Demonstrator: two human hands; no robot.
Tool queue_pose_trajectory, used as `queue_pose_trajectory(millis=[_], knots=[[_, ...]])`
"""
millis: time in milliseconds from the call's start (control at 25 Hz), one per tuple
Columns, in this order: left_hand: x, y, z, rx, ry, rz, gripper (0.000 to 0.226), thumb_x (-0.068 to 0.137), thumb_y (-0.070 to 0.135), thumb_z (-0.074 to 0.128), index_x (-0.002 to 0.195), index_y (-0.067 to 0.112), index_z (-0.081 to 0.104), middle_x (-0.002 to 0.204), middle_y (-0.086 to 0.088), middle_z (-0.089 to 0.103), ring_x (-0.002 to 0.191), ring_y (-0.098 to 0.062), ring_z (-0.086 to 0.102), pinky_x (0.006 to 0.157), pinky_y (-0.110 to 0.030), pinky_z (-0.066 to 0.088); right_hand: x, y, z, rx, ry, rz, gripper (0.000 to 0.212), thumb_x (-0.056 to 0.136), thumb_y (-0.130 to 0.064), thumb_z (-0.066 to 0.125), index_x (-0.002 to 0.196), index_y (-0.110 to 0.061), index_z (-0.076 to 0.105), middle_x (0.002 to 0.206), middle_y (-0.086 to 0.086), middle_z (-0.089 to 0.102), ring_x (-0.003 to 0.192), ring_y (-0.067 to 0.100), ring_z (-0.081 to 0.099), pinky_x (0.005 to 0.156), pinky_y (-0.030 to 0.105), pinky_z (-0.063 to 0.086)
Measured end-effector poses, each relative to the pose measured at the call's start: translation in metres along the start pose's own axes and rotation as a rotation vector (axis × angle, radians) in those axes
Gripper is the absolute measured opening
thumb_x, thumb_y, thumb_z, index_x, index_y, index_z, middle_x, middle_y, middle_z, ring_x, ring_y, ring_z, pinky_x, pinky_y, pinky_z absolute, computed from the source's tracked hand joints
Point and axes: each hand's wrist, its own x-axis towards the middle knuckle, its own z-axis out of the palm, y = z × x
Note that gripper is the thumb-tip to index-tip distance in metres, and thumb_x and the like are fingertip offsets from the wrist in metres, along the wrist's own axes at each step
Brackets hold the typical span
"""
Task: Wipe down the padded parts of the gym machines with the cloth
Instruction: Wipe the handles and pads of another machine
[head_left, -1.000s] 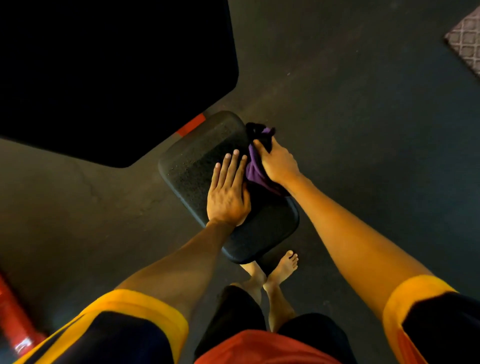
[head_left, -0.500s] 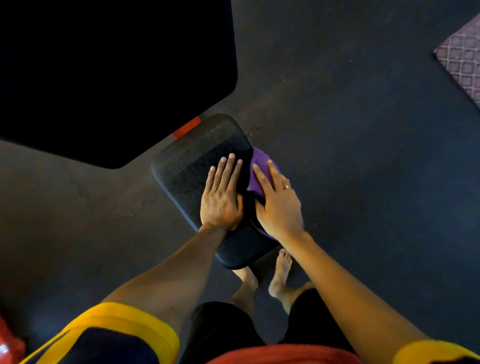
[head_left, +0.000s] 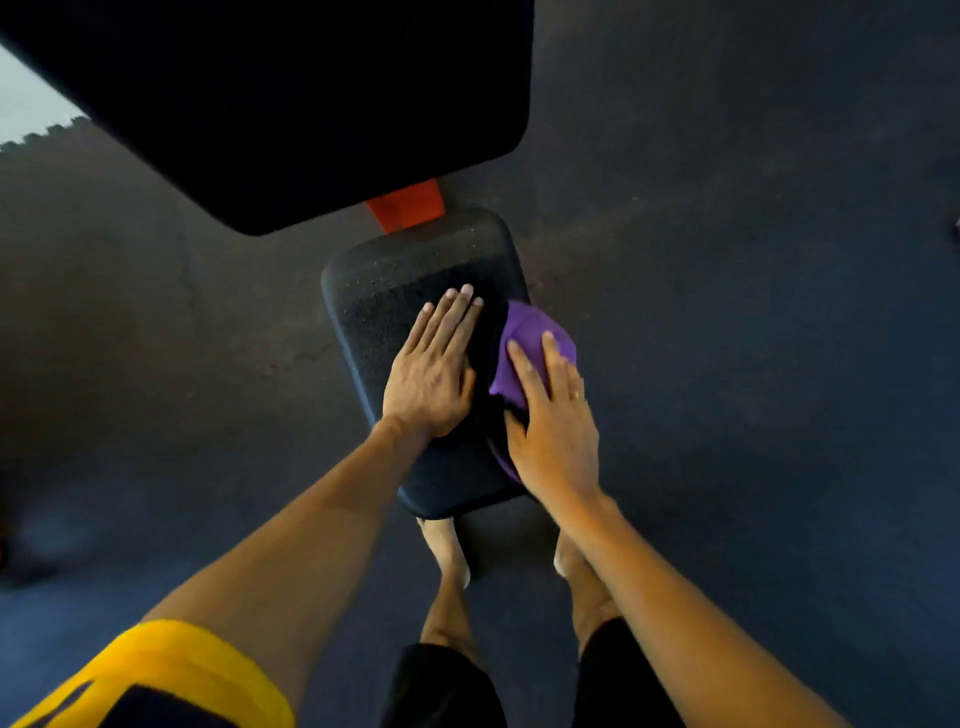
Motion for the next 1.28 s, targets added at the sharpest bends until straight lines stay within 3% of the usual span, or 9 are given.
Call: queue_pose_trajectory(millis=[120, 320, 440, 600, 840, 960, 1120, 1200, 1280], knots=[[-0.001, 0.003, 0.004, -0.016, 0.061, -0.146, 0.07, 0.094, 0.027, 0.032, 0.161, 0.011, 0.021, 0.17, -0.006, 0.011, 0.157, -0.017, 0.002, 0.128, -0.039, -0.002, -0.02, 0.009, 0.009, -0.03, -0.034, -0.054, 0.075, 0.095, -0.044, 0.048, 0.163, -0.039, 0.015, 0.172, 0.001, 0.0, 0.156, 0.039, 0.006, 0.117, 0.061, 0.036], [0.006, 0.01, 0.013, 0.041, 0.098, -0.366, 0.064, 0.107, 0.035, 0.034, 0.163, 0.013, 0.011, 0.169, -0.004, 0.0, 0.157, -0.02, -0.004, 0.128, -0.043, -0.003, 0.08, -0.003, 0.007, -0.068, -0.019, -0.175, 0.066, 0.097, -0.036, 0.057, 0.158, -0.035, 0.032, 0.171, 0.006, 0.012, 0.154, 0.046, 0.01, 0.118, 0.065, 0.029], [0.012, 0.018, 0.01, 0.024, 0.11, -0.419, 0.066, 0.101, 0.036, 0.025, 0.162, 0.014, 0.018, 0.17, -0.006, 0.01, 0.157, -0.021, 0.002, 0.128, -0.042, -0.002, 0.136, -0.009, -0.005, 0.029, -0.053, -0.132, 0.066, 0.099, -0.04, 0.057, 0.158, -0.04, 0.028, 0.171, -0.001, 0.01, 0.152, 0.04, 0.02, 0.111, 0.061, 0.042], [0.023, 0.022, 0.006, -0.007, 0.179, -0.476, 0.064, 0.099, 0.036, 0.027, 0.157, 0.011, 0.032, 0.166, -0.009, 0.026, 0.156, -0.025, 0.016, 0.128, -0.045, 0.008, 0.106, -0.004, -0.004, 0.228, 0.024, 0.07, 0.068, 0.098, -0.047, 0.056, 0.158, -0.037, 0.025, 0.166, -0.003, 0.023, 0.144, 0.033, 0.04, 0.102, 0.059, 0.05], [0.026, 0.022, 0.014, 0.049, 0.166, -0.471, 0.064, 0.102, 0.035, 0.023, 0.163, 0.015, 0.016, 0.17, -0.006, 0.009, 0.158, -0.02, 0.002, 0.128, -0.044, 0.003, 0.155, -0.001, -0.011, -0.02, -0.087, -0.227, 0.065, 0.099, -0.04, 0.058, 0.158, -0.036, 0.03, 0.17, 0.002, 0.01, 0.15, 0.041, 0.023, 0.111, 0.057, 0.043], [0.027, 0.023, 0.015, 0.051, 0.18, -0.484, 0.062, 0.103, 0.035, 0.024, 0.162, 0.016, 0.017, 0.17, -0.005, 0.011, 0.158, -0.019, 0.002, 0.128, -0.045, 0.006, 0.2, -0.012, -0.014, 0.14, -0.113, -0.138, 0.054, 0.101, -0.046, 0.054, 0.152, -0.037, 0.039, 0.16, -0.002, 0.032, 0.139, 0.038, 0.043, 0.106, 0.051, 0.043], [0.027, 0.023, 0.015, 0.045, 0.187, -0.49, 0.061, 0.104, 0.035, 0.023, 0.163, 0.019, 0.015, 0.171, -0.002, 0.009, 0.157, -0.016, 0.0, 0.128, -0.044, 0.005, 0.221, -0.009, -0.019, 0.487, -0.106, 0.235, 0.056, 0.097, -0.06, 0.054, 0.144, -0.033, 0.047, 0.138, 0.005, 0.061, 0.128, 0.034, 0.057, 0.1, 0.04, 0.042], [0.027, 0.022, 0.016, 0.049, 0.194, -0.493, 0.061, 0.104, 0.035, 0.022, 0.162, 0.018, 0.017, 0.17, -0.002, 0.01, 0.157, -0.017, 0.001, 0.128, -0.044, 0.005, 0.204, -0.009, -0.019, 0.566, -0.118, 0.316, 0.066, 0.094, -0.063, 0.055, 0.149, -0.029, 0.042, 0.141, 0.007, 0.059, 0.129, 0.034, 0.056, 0.103, 0.042, 0.043], [0.025, 0.021, 0.017, 0.057, 0.185, -0.482, 0.063, 0.103, 0.036, 0.021, 0.162, 0.016, 0.018, 0.17, -0.003, 0.009, 0.157, -0.017, 0.0, 0.128, -0.043, 0.004, 0.161, -0.006, -0.012, 0.423, -0.066, 0.181, 0.072, 0.094, -0.059, 0.058, 0.155, -0.027, 0.034, 0.154, 0.006, 0.044, 0.138, 0.034, 0.048, 0.106, 0.048, 0.044]])
